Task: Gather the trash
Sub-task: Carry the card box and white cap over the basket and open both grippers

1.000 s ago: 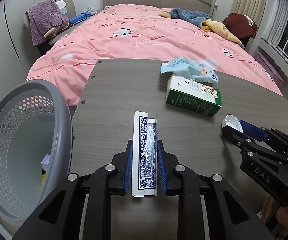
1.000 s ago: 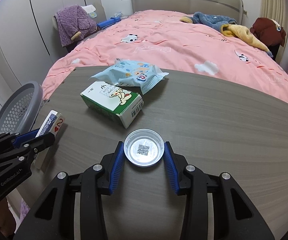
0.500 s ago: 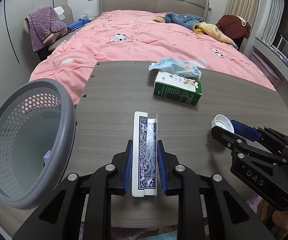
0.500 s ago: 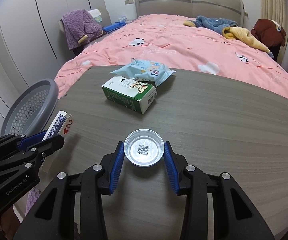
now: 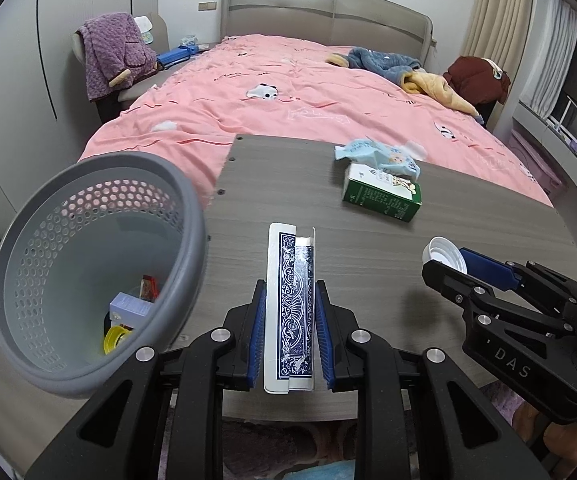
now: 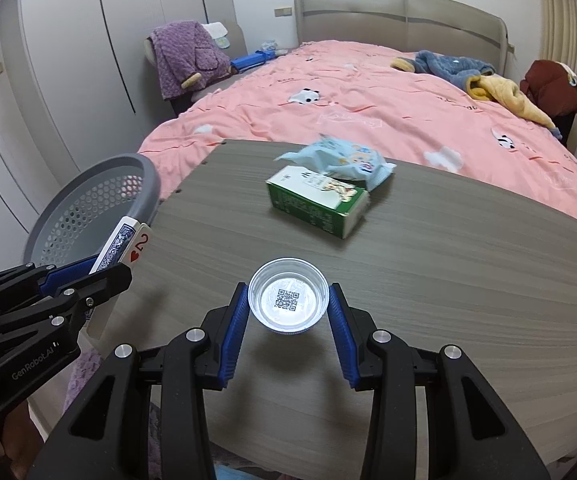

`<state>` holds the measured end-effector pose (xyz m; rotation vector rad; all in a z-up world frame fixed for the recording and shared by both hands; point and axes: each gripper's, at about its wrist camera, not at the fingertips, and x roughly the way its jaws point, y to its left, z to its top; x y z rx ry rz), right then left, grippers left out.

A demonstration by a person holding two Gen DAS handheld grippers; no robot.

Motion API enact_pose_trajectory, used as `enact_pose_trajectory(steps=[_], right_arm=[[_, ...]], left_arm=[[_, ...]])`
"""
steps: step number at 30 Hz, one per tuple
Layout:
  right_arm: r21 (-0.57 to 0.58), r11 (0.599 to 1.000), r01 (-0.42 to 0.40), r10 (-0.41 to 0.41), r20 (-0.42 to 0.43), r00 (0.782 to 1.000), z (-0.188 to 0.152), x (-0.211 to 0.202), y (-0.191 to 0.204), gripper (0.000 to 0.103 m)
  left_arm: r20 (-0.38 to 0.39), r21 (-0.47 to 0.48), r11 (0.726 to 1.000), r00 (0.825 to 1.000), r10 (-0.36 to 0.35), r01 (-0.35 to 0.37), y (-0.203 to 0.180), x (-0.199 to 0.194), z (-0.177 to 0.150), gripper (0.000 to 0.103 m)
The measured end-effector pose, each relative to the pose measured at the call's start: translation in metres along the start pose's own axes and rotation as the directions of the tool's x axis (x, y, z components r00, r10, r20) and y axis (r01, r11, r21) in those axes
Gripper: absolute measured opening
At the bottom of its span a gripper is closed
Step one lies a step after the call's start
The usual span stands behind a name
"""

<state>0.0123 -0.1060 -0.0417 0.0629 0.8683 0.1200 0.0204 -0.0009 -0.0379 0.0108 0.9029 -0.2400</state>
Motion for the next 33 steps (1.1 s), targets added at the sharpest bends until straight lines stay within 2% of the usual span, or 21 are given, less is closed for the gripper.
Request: enact_pose_trajectory(steps=[6,13,24,33], right_arm=[[-0.044,0.998,-0.036,0.037,0.015,0.999,0.012,0.002,0.032,0.039],[-0.134,0.987,-0.085,0.089,0.02,0.996,0.033,0.013,0.083,0.039],[-0.254,0.951,-0.176,0.173,-0.034,0.984,0.05,0.044,0.163,0.04],[-0.28,0.935,-0.218,0.203,-0.081,0.976,0.054,0.065,0.19,0.04]], left_arm=[[0.029,-0.036,0.998,0.999,0.043,-0.042,0.03,-0.011,-0.005,0.023],[0.043,-0.113,0.989,0.994,0.103,-0.097,0.083,-0.018,-0.006,0.023],[0.017,-0.219,0.959,0.982,0.189,-0.181,0.163,-0.015,-0.007,0.023],[-0.012,-0.25,0.948,0.979,0.202,-0.199,0.192,-0.004,-0.01,0.023]])
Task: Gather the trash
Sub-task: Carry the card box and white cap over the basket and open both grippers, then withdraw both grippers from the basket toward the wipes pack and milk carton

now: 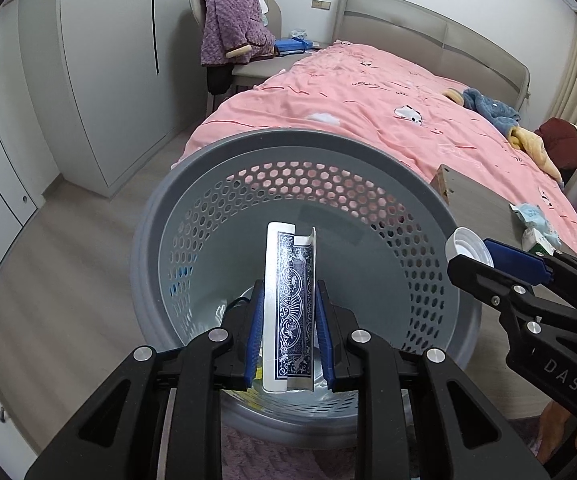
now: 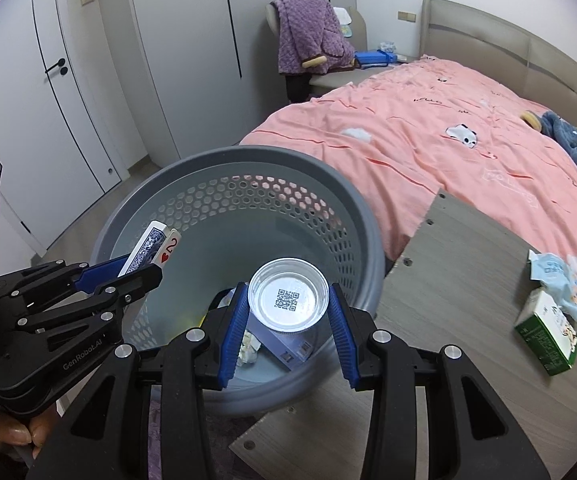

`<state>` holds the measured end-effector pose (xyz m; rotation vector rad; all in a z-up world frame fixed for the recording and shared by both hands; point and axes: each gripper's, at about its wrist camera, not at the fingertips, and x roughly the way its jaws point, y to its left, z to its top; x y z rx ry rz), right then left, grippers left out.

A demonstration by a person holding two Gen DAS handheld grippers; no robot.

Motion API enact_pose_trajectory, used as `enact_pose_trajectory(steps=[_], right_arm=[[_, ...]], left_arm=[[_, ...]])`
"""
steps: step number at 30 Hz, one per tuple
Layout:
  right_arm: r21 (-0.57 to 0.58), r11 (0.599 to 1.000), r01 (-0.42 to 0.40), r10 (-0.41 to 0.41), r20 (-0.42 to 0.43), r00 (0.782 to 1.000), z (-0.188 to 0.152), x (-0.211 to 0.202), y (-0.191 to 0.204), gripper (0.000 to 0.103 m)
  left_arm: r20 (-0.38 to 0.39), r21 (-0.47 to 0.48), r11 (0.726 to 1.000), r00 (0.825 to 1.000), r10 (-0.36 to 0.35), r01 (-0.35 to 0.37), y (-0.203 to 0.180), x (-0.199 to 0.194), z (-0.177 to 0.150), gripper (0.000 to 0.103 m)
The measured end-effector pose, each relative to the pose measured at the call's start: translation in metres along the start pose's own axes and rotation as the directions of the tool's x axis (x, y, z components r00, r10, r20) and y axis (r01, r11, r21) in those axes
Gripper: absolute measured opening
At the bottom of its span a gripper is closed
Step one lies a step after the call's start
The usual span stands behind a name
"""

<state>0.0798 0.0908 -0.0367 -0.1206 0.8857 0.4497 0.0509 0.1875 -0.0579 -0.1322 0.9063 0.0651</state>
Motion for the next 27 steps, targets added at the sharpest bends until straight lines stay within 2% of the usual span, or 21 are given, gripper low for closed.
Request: enact_pose_trajectory(steps=[9,11,14,27], right_arm=[[-0.013,1.0,-0.017,0.017,-0.012,1.0,0.004,0.009,0.006,0.04],[-0.015,1.0,-0.027,0.027,-0.01,1.0,0.005,0.009,0.006,0.043],[-0.017,1.0,-0.025,0.025,0.002,1.0,0.006,0.007,0.006,0.053],[-0.006,1.0,-0.024,0.024,0.008,1.0,0.005,0.004,0.004,0.054]], left_arm=[[0.001,-0.018,1.0,1.0,0.008,-0.008,0.009,0.003,0.002,0.025],[0.004,-0.026,1.0,1.0,0.01,-0.01,0.011,0.001,0.002,0.037],[0.012,-0.03,0.999,1.0,0.02,-0.02,0.013,-0.001,0.002,0.048],[0.015,-0.032,0.999,0.999,0.035,-0.034,0.012,-0.006,-0.001,0.054]])
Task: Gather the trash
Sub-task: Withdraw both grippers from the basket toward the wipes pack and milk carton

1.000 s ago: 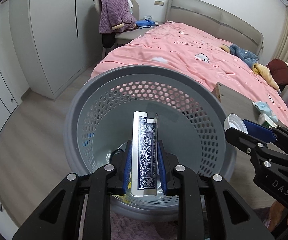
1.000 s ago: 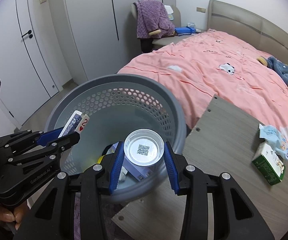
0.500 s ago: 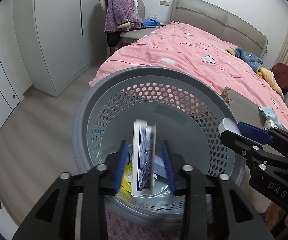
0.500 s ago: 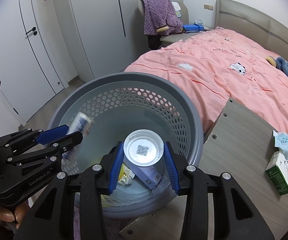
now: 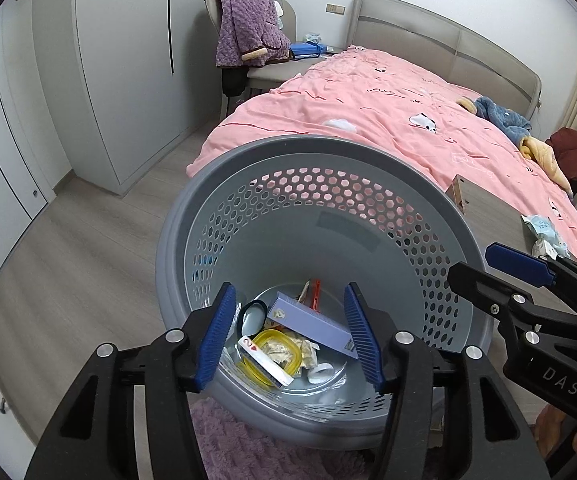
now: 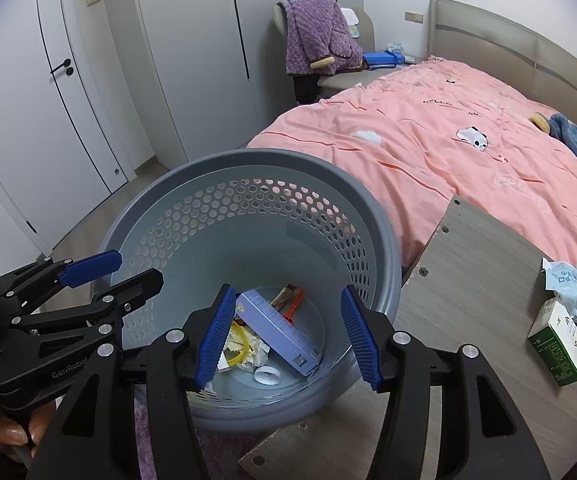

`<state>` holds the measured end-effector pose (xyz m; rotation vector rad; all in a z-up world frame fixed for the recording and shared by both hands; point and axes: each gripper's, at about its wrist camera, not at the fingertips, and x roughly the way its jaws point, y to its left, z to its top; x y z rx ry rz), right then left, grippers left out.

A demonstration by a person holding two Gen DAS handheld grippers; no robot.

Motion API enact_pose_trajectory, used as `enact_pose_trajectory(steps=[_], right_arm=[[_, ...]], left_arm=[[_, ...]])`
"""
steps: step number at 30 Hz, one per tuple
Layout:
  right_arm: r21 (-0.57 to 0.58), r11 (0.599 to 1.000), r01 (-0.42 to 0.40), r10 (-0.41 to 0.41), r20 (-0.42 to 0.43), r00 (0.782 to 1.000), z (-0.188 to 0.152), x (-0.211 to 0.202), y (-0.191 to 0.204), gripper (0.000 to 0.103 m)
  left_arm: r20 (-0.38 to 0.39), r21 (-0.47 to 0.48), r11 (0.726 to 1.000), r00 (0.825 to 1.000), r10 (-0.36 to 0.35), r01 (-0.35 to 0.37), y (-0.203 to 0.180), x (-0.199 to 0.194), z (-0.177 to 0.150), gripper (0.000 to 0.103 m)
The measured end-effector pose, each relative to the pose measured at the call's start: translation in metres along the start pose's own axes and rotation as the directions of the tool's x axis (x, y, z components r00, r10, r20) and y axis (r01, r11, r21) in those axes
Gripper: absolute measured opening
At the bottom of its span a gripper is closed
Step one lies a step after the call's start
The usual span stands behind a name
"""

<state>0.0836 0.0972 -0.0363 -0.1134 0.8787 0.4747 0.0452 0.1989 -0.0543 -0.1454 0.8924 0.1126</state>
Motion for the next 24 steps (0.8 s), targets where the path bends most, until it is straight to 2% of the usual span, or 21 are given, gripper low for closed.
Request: enact_pose_trajectory(steps=[15,18,20,24], right_arm=[[-0.001,1.0,0.002,-0.002,0.01,1.0,-0.001,-0.004,-0.001,0.055],[-0.002,1.0,0.002,-0.002,0.017,1.0,-0.002,-0.006,-0.001,0.058],[-0.001,1.0,0.004,-0.004,0.024,1.0,-0.002,-0.009,-0.001,0.06],[0.002,1.0,0.01,-0.01,0.03,0.999,-0.003,-0.013,-0.003,0.061]], left_arm=[[0.014,0.002,1.0,1.0,0.015,-0.015,0.0,-0.008,0.0,0.058],[0.016,0.002,1.0,1.0,0.019,-0.019,0.0,-0.011,-0.001,0.059],[0.018,0.003,1.0,1.0,0.022,-0.023,0.0,-0.013,-0.002,0.064],[0.021,0.002,1.0,0.999,0.03,-0.03,0.0,-0.016,-0.004,0.064]])
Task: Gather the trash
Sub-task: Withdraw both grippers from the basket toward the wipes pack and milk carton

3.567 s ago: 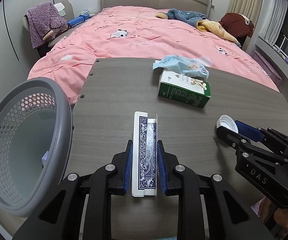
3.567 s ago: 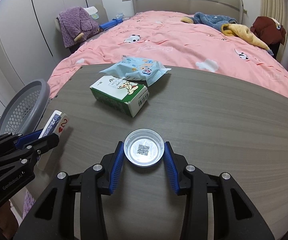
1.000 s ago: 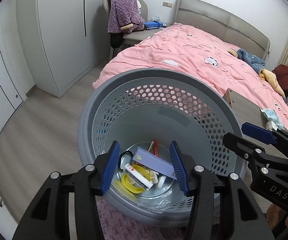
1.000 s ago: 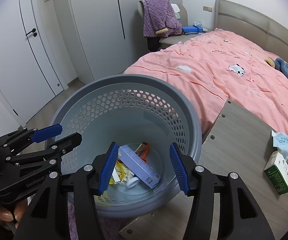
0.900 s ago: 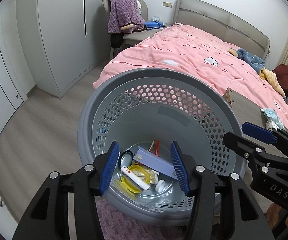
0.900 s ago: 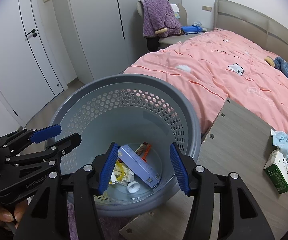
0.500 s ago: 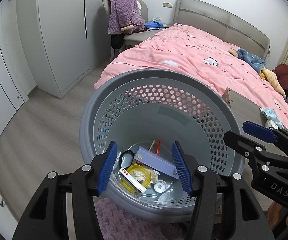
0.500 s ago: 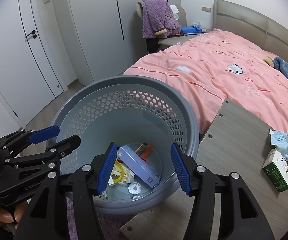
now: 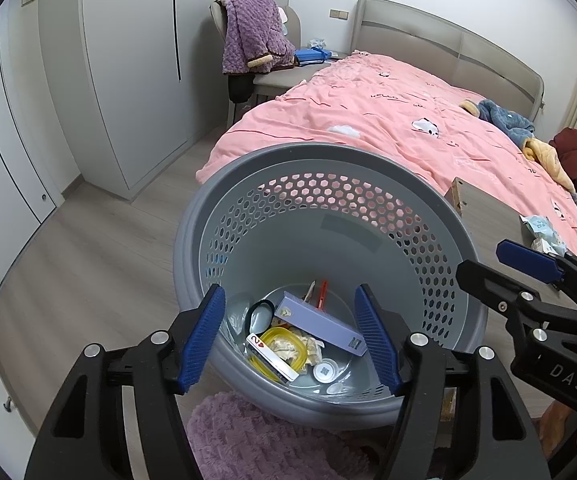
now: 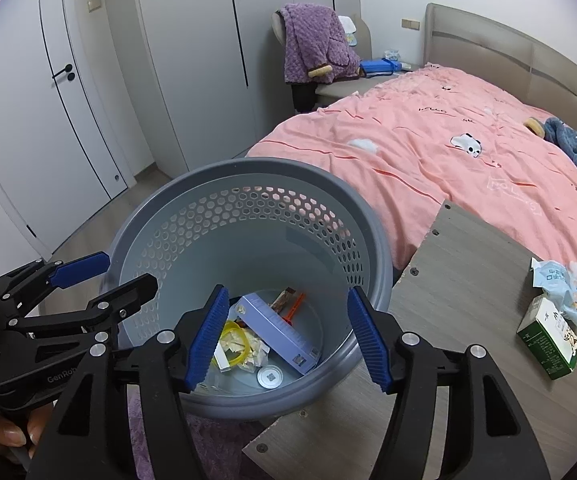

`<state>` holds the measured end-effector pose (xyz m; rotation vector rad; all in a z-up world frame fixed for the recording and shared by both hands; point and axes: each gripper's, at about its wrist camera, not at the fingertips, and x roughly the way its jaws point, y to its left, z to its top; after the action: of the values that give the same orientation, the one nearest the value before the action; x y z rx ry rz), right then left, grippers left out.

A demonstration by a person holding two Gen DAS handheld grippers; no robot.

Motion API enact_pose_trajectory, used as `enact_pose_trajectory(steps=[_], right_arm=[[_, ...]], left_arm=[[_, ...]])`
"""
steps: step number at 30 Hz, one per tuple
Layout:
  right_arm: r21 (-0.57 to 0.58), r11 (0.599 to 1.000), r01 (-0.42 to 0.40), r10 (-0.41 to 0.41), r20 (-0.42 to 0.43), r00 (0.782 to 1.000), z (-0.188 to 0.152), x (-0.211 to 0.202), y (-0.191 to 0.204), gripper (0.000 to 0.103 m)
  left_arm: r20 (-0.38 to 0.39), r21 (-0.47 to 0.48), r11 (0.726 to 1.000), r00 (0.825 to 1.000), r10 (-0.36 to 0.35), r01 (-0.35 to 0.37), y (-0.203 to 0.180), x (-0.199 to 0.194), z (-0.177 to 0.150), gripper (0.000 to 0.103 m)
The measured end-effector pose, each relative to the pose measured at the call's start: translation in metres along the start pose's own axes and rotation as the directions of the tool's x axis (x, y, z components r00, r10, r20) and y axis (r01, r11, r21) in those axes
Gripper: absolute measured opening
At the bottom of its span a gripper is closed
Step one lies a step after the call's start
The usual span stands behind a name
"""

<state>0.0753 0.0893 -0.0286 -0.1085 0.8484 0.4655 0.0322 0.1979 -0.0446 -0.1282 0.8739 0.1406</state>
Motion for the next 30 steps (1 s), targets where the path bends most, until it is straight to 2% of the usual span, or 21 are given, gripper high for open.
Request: enact_pose_trajectory(steps=[20,30], right_arm=[[0.015,1.0,0.02,-0.021,0.056,0.998,-0.009,-0.032,-0.006,0.078],[0.067,0.997,0.047,-0.052,0.074,0.996,-0.022,-0.05,-0.032,0.082]], left_arm=[[0.032,0.019,1.0,0.999,-0.001,0.0,-0.01,-0.025,-0.007,0.07],[0.048,0.053,0.998,0.999,-0.024,0.021,-0.03,-0.037,-0.011,0.071]])
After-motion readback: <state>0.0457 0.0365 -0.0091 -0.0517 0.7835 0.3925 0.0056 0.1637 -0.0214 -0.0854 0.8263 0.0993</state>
